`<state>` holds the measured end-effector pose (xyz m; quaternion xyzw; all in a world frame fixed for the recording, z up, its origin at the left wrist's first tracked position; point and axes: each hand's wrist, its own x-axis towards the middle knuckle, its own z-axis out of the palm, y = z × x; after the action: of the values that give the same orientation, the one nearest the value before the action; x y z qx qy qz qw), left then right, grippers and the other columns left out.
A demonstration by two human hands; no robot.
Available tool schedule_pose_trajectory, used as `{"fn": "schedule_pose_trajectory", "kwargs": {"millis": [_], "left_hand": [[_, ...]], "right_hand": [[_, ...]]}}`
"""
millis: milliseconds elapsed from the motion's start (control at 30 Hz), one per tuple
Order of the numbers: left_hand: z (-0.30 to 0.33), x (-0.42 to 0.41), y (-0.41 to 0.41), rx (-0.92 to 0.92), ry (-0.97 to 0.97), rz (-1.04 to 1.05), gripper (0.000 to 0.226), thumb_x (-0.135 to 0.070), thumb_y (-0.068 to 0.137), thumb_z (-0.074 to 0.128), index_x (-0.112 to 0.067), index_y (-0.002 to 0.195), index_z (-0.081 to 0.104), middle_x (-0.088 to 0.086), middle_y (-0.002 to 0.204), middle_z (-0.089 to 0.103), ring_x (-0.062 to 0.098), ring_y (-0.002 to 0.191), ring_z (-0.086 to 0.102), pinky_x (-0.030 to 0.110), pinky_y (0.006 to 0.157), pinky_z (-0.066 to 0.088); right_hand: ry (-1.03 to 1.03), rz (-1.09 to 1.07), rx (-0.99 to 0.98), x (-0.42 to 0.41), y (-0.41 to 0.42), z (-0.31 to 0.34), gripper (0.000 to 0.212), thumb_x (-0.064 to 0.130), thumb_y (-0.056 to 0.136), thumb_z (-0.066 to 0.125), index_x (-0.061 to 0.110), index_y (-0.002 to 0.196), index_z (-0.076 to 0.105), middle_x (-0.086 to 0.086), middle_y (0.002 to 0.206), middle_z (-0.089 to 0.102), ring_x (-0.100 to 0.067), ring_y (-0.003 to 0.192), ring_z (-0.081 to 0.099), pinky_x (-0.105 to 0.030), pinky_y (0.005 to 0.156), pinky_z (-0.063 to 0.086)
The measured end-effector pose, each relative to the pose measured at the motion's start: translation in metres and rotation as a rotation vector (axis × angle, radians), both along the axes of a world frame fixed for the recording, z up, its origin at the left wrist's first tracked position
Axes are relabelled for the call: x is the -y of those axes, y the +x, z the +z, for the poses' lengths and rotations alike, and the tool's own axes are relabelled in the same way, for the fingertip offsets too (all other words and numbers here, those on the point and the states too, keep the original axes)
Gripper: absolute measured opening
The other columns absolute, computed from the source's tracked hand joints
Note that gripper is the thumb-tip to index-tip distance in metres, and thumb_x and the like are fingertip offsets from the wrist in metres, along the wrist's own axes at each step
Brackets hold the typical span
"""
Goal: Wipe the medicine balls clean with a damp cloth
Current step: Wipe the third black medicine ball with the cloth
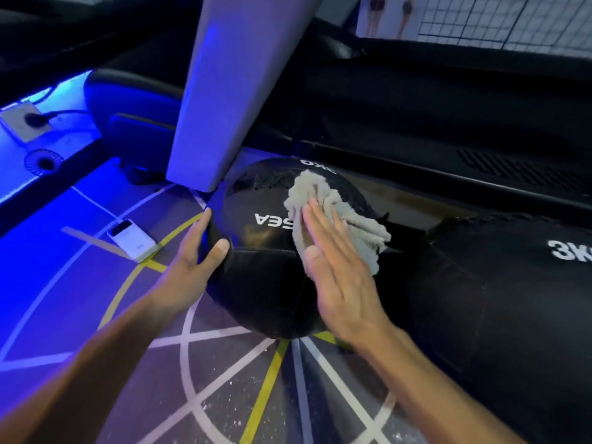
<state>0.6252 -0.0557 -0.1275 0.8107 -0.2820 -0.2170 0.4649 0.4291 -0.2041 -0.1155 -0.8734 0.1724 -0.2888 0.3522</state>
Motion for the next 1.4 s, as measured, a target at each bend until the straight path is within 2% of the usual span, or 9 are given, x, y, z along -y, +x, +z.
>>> {"fn": "schedule_pose_trajectory", "kwargs": {"millis": [100, 233, 433, 633, 800, 967, 1200, 1300, 1400], "left_hand": [[-0.002, 0.001, 0.001, -0.015, -0.023, -0.008, 0.067, -0.039, 0.104, 0.051, -0.038, 0.162, 0.019, -0.013, 0.165, 0.024, -0.006, 0.14, 0.024, 0.012, 0.11, 0.02], [-0.006, -0.001, 0.004, -0.031, -0.016, -0.016, 0.076, -0.056, 0.094, 0.049, -0.042, 0.162, 0.016, -0.013, 0.168, 0.02, 0.002, 0.15, 0.02, 0.031, 0.125, 0.019], [-0.015, -0.003, 0.008, -0.068, -0.045, -0.024, 0.078, -0.071, 0.089, 0.051, -0.055, 0.157, 0.016, -0.017, 0.169, 0.015, 0.004, 0.156, 0.011, 0.044, 0.128, 0.018], [-0.015, -0.002, 0.012, -0.115, -0.057, -0.043, 0.081, -0.076, 0.084, 0.054, -0.059, 0.155, 0.017, -0.018, 0.168, 0.017, 0.004, 0.154, 0.018, 0.044, 0.127, 0.023], [-0.012, -0.004, 0.015, -0.134, -0.051, -0.053, 0.082, -0.076, 0.081, 0.055, -0.063, 0.153, 0.019, -0.02, 0.166, 0.02, 0.008, 0.152, 0.026, 0.046, 0.123, 0.032], [-0.02, -0.007, 0.017, -0.1, -0.088, -0.053, 0.08, -0.082, 0.081, 0.058, -0.066, 0.15, 0.02, -0.023, 0.166, 0.02, 0.002, 0.152, 0.022, 0.044, 0.125, 0.027], [-0.015, -0.007, 0.01, -0.14, -0.105, -0.023, 0.083, -0.073, 0.084, 0.064, -0.054, 0.155, 0.027, -0.017, 0.165, 0.024, 0.006, 0.151, 0.025, 0.042, 0.125, 0.027], [-0.008, -0.011, 0.006, -0.318, -0.209, 0.052, 0.067, -0.063, 0.086, 0.065, -0.053, 0.149, 0.044, -0.022, 0.157, 0.042, 0.004, 0.145, 0.039, 0.043, 0.122, 0.033], [-0.015, -0.028, 0.009, -0.491, -0.289, 0.097, 0.041, -0.058, 0.105, 0.043, -0.045, 0.14, 0.058, -0.028, 0.141, 0.057, 0.002, 0.142, 0.043, 0.044, 0.122, 0.029]], "right_hand": [[-0.037, 0.02, -0.049, 0.045, 0.013, 0.012, 0.049, 0.031, 0.108, 0.031, 0.021, 0.154, 0.045, 0.003, 0.168, 0.023, -0.007, 0.157, 0.01, -0.039, 0.129, 0.001], [-0.039, -0.183, -0.226, 0.068, 0.036, 0.013, 0.05, 0.043, 0.107, 0.022, 0.048, 0.156, 0.032, 0.01, 0.171, 0.007, -0.013, 0.157, -0.005, -0.047, 0.126, -0.009], [-0.56, -0.167, -0.191, -0.011, 0.0, -0.04, 0.058, 0.033, 0.107, 0.03, 0.019, 0.162, 0.023, -0.006, 0.171, 0.011, -0.028, 0.159, 0.004, -0.054, 0.127, 0.007], [-0.891, 0.118, -0.287, -0.009, -0.025, -0.055, 0.063, 0.03, 0.102, 0.044, 0.018, 0.161, 0.028, -0.005, 0.17, 0.017, -0.03, 0.158, 0.01, -0.05, 0.125, 0.015], [-0.527, -0.235, -0.276, 0.019, 0.032, 0.0, 0.06, 0.043, 0.108, 0.023, 0.019, 0.163, 0.019, -0.007, 0.171, 0.01, -0.03, 0.158, 0.002, -0.053, 0.126, 0.012], [-0.793, -0.115, -0.247, -0.031, 0.008, -0.046, 0.058, 0.032, 0.108, 0.038, 0.023, 0.163, 0.023, -0.005, 0.171, 0.012, -0.035, 0.158, 0.005, -0.058, 0.126, 0.008], [-1.195, 0.095, -0.357, -0.036, -0.029, -0.099, 0.096, 0.014, 0.083, 0.07, 0.023, 0.164, 0.019, -0.001, 0.172, 0.005, -0.034, 0.158, -0.002, -0.056, 0.126, -0.003], [-1.21, 0.13, -0.435, -0.036, -0.034, -0.093, 0.1, 0.012, 0.078, 0.074, 0.022, 0.163, 0.022, -0.001, 0.172, 0.009, -0.032, 0.158, 0.001, -0.055, 0.126, -0.003], [-1.149, 0.168, -0.412, -0.031, -0.029, -0.073, 0.094, 0.016, 0.081, 0.073, 0.019, 0.162, 0.026, -0.003, 0.172, 0.01, -0.028, 0.158, 0.007, -0.05, 0.128, 0.001]]}}
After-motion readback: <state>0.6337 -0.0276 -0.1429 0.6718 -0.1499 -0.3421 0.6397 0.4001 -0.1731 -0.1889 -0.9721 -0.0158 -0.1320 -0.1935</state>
